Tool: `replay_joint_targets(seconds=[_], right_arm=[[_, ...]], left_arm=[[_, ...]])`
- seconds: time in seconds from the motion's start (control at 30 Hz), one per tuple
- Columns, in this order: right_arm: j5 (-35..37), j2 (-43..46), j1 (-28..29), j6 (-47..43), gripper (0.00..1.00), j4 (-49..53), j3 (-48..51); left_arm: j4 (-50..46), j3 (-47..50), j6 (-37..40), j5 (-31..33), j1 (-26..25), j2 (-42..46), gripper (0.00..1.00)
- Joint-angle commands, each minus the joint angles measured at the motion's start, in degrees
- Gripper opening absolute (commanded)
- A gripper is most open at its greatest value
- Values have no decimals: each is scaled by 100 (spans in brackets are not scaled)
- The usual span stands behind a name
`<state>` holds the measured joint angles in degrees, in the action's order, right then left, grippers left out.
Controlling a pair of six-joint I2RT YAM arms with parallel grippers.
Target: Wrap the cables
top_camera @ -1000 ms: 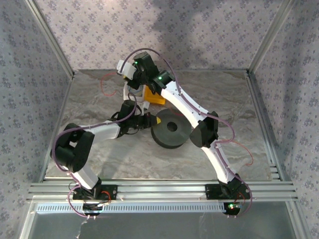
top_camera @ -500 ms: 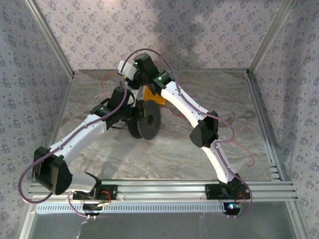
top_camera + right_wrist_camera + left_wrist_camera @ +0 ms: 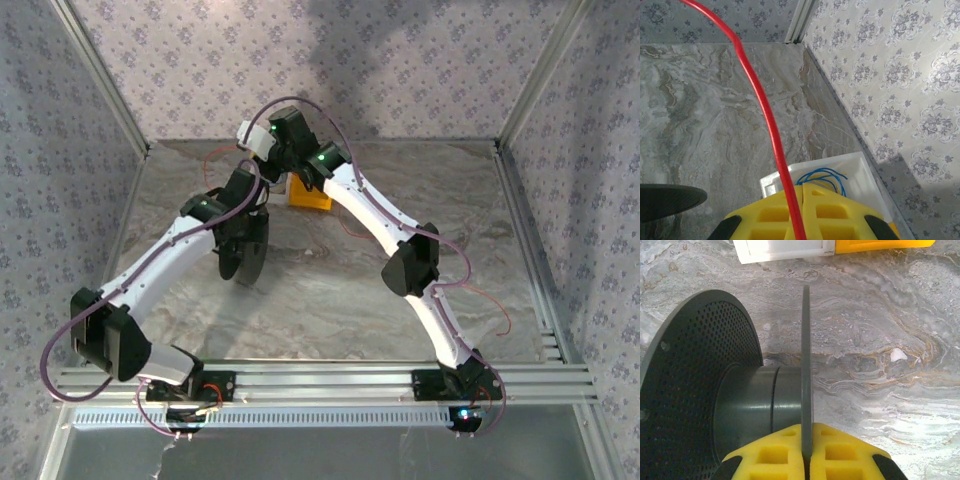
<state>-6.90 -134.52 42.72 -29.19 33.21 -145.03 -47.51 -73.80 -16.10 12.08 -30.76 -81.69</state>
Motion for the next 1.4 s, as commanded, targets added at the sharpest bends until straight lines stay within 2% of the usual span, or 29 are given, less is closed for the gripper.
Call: replay_joint_targets(seconds=[0.0, 0.1, 0.6, 0.73, 0.93, 1.0, 1.1, 1.2, 1.37], right_arm=[[-103, 341, -32, 159, 0, 56, 90], [-112, 363, -43, 178, 0, 54, 133], [-190, 599, -69, 266, 0, -66, 552], [-245, 759, -95, 333, 0, -160, 818], [-468, 1110, -93, 438, 0, -355, 1433], [-553, 1242, -73, 482, 0, -423, 1698], [-600, 1467, 1, 509, 0, -566, 2150], [-594, 1675, 76, 523, 0, -757, 2602], [-558, 1762, 105, 573, 0, -860, 2831]], left_arm=[[-278, -186, 10, 205, 6, -158, 0], [-281, -229, 8, 201, 7, -170, 1], [-504, -731, 329, -41, 195, -104, 52], [-781, -1115, 455, -56, 246, -33, 59], [-1301, -1632, 563, -54, 460, 413, 60], [-1445, -1593, 562, -170, 694, 699, 56], [-1677, -1233, 608, -422, 1168, 1142, 44], [-1831, -642, 660, -760, 1598, 1430, 43], [-1564, 276, 372, -1304, 1653, 1628, 38]])
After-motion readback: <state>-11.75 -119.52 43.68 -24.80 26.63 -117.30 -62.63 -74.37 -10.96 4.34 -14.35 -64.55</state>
